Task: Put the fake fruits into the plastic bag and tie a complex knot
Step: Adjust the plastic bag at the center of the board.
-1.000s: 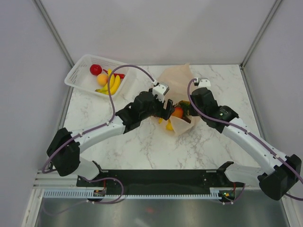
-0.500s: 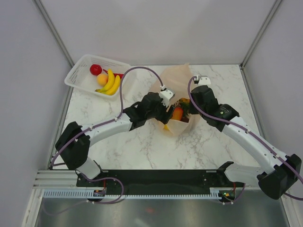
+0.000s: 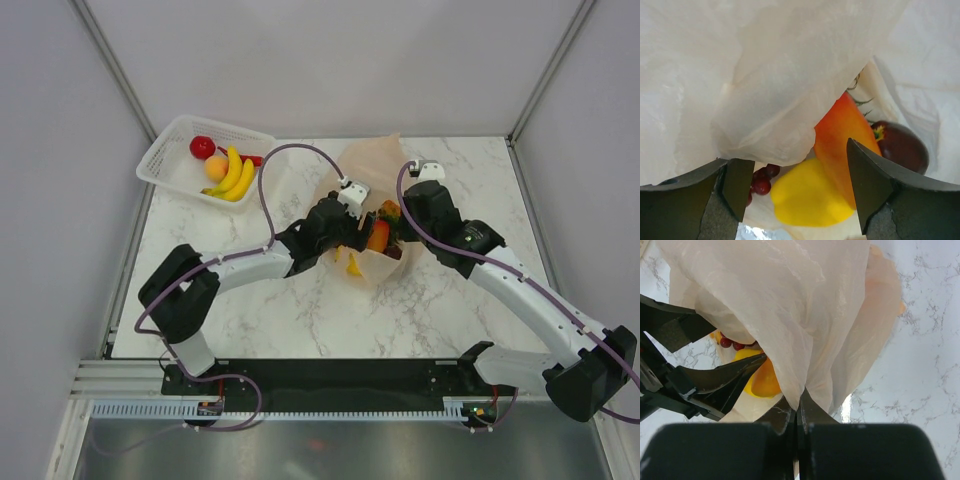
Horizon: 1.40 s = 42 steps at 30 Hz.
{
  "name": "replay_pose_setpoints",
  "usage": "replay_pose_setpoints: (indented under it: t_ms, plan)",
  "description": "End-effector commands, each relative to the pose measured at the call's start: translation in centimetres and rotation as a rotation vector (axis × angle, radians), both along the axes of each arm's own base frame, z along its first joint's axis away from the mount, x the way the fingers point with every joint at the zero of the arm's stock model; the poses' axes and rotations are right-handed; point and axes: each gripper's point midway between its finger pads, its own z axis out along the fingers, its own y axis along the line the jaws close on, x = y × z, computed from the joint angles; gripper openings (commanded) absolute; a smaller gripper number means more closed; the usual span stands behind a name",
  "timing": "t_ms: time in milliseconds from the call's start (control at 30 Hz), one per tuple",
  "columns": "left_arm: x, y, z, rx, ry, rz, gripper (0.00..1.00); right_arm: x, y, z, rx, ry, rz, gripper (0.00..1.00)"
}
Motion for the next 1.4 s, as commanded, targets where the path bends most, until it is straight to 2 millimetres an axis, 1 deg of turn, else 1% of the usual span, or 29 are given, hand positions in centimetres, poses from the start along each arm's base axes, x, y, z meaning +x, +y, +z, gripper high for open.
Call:
replay_pose_setpoints:
  t_ms: [0, 133, 167, 200, 233, 267, 333, 400, 433, 500, 600, 633, 667, 733, 767, 800, 833, 867, 933, 967, 1000, 1033, 1133, 1167, 1200, 1267, 1300, 1333, 1367]
  plan:
    - [1.7, -1.5, 4.6, -0.201, -0.163, 0.032, 0.78, 0.4, 0.3, 1.8, 0.034, -0.04, 0.003, 0.0]
    - [1.9, -2.0, 6.2, -0.265, -0.242, 0.008, 0.7, 0.3, 0.4, 1.7, 0.031, -0.037, 0.007, 0.0]
    - [1.8, -2.0, 6.7, -0.277, -0.262, -0.003, 0.56, 0.3, 0.4, 1.6, 0.033, -0.036, 0.007, 0.0]
    - [1.8, -1.9, 7.9, -0.304, -0.311, -0.007, 0.46, 0.3, 0.2, 1.6, 0.031, -0.037, 0.002, 0.0]
    - [1.6, -1.6, 8.1, -0.305, -0.326, -0.008, 0.38, 0.2, 0.2, 1.6, 0.03, -0.036, 0.004, 0.0]
    - [1.5, -1.6, 8.4, -0.308, -0.341, -0.017, 0.19, 0.2, 0.1, 1.5, 0.027, -0.035, 0.003, 0.0]
    - [1.4, -1.7, 9.0, -0.279, -0.353, -0.043, 0.04, 0.1, 0.0, 1.6, 0.028, -0.037, 0.002, 0.0]
    - [0.9, -2.1, 9.5, -0.259, -0.343, -0.086, 0.02, 0.2, 0.1, 1.6, 0.025, -0.037, 0.004, 0.0]
    - [0.7, -2.1, 9.1, -0.236, -0.318, -0.098, 0.02, 0.2, 0.2, 1.7, 0.031, -0.037, 0.01, 0.0]
    - [-0.2, -2.0, 9.8, -0.235, -0.305, -0.136, 0.02, 0.3, 0.3, 1.8, 0.035, -0.035, 0.017, 0.0]
    - [-1.6, -0.7, 10.7, -0.211, -0.268, -0.15, 0.02, 0.1, 1.5, 2.2, 0.054, -0.026, 0.084, 0.0]
    - [-2.5, -0.3, 9.9, -0.184, -0.226, -0.175, 0.02, -0.2, 2.5, 2.4, 0.073, -0.017, 0.147, 0.0]
    - [-3.3, 0.4, 11.5, -0.202, -0.235, -0.178, 0.02, -0.5, 2.9, 2.6, 0.08, -0.011, 0.172, 0.0]
    - [-4.2, 1.4, 12.0, -0.192, -0.206, -0.174, 0.02, -0.8, 3.7, 3.0, 0.09, -0.007, 0.228, 0.0]
    - [-4.8, 2.2, 11.6, -0.163, -0.17, -0.167, 0.02, -1.2, 4.3, 3.1, 0.096, -0.001, 0.27, 0.0]
    - [-5.4, 2.9, 12.7, -0.17, -0.167, -0.158, 0.02, -1.2, 4.5, 3.4, 0.1, -0.006, 0.285, 0.0]
    - [-5.6, 3.5, 13.5, -0.169, -0.166, -0.147, 0.02, -1.0, 4.6, 4.2, 0.101, -0.025, 0.294, 0.0]
    - [-6.2, 4.1, 13.0, -0.141, -0.136, -0.148, 0.02, -0.6, 4.4, 4.6, 0.082, -0.042, 0.284, 0.0]
    - [-6.4, 5.3, 14.7, -0.158, -0.157, -0.111, 0.02, 0.6, 4.4, 5.7, 0.058, -0.068, 0.272, 0.0]
    - [-6.7, 5.7, 14.3, -0.141, -0.138, -0.104, 0.02, 1.1, 4.4, 5.7, 0.042, -0.066, 0.264, 0.0]
    - [-7.0, 6.2, 14.4, -0.14, -0.131, -0.094, 0.02, 1.9, 4.4, 6.7, 0.027, -0.086, 0.253, 0.0]
    - [-7.0, 6.5, 14.3, -0.135, -0.127, -0.08, 0.02, 2.7, 4.8, 5.4, 0.001, -0.052, 0.25, 0.0]
    - [-7.3, 7.0, 13.1, -0.117, -0.096, -0.068, 0.02, 3.4, 5.8, 4.5, 0.001, -0.01, 0.265, 0.02]
    - [-7.4, 7.1, 12.6, -0.117, -0.083, -0.067, 0.02, 3.2, 6.0, 4.3, 0.01, -0.002, 0.279, 0.05]
    - [-7.5, 7.1, 12.2, -0.115, -0.074, -0.067, 0.02, 2.9, 6.3, 4.4, 0.026, -0.001, 0.295, 0.19]
    - [-7.7, 7.4, 10.8, -0.096, -0.053, -0.061, 0.02, 1.8, 6.4, 4.6, 0.052, -0.013, 0.315, 0.37]
    - [-7.7, 7.5, 10.3, -0.088, -0.048, -0.058, 0.02, 1.1, 6.7, 4.7, 0.052, -0.018, 0.332, 0.5]
    - [-7.6, 7.7, 9.4, -0.077, -0.042, -0.052, 0.02, 0.4, 6.6, 5.4, 0.043, -0.034, 0.331, 0.57]
    - [-7.4, 7.9, 8.5, -0.064, -0.031, -0.045, 0.02, -1.5, 7.7, 5.6, 0.023, -0.027, 0.372, 0.66]
